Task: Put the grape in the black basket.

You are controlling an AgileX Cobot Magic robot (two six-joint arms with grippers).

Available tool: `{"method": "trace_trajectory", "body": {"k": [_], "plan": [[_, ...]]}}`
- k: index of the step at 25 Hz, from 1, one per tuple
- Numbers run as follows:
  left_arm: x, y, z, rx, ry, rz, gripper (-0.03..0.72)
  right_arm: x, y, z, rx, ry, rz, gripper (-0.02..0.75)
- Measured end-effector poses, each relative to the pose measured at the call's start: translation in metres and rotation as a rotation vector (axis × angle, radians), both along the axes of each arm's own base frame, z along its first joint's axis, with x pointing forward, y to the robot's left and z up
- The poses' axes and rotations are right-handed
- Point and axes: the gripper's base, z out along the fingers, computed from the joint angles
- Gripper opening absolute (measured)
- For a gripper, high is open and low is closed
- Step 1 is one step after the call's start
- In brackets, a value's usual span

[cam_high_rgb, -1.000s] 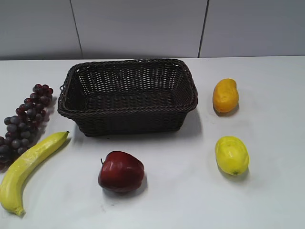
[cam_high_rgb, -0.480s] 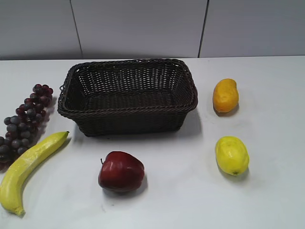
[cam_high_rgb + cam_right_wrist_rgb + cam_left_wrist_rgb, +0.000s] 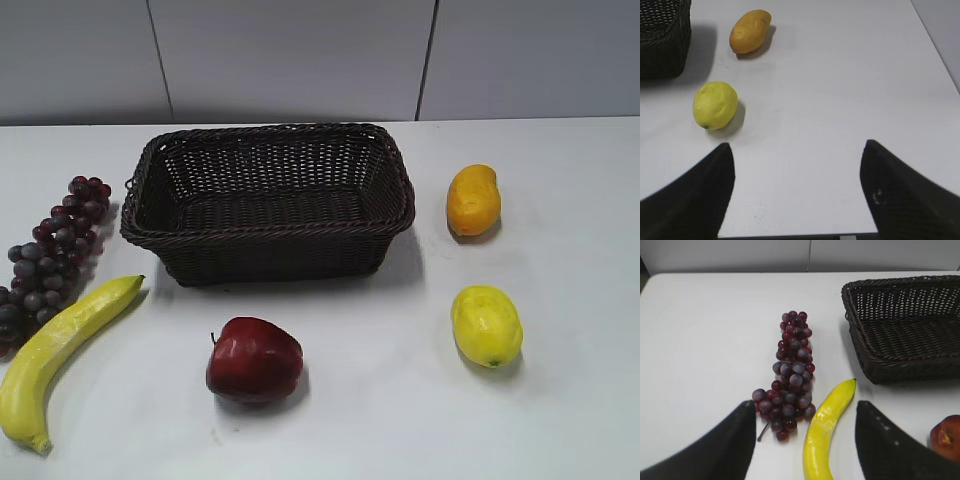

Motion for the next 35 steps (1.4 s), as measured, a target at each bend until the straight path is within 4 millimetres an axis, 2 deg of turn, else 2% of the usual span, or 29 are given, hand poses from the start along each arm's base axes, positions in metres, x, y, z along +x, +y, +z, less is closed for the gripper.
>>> {"method": "trace_trajectory", "body": {"k": [10,14,19,27,31,35], "plan": [[0.114,0.004,-0.05,-0.041,0.375,0.034,0.594,0.0,0.0,0.0,0.0,0.0,0.0,0.593],[0.158,0.0,-0.065,-0.014,0.442,0.008,0.623,0.0,0.0,0.0,0.0,0.0,0.0,0.593],[0.205,-0.005,-0.097,0.03,0.551,-0.025,0.655,0.0,0.0,0.0,0.0,0.0,0.0,0.593],[0.255,-0.009,-0.143,0.054,0.631,-0.036,0.658,0.0,0.0,0.0,0.0,0.0,0.0,0.593],[0.27,-0.009,-0.162,0.07,0.662,-0.042,0.657,0.0,0.0,0.0,0.0,0.0,0.0,0.593],[0.275,-0.009,-0.174,0.071,0.687,-0.042,0.645,0.0,0.0,0.0,0.0,0.0,0.0,0.593]]}}
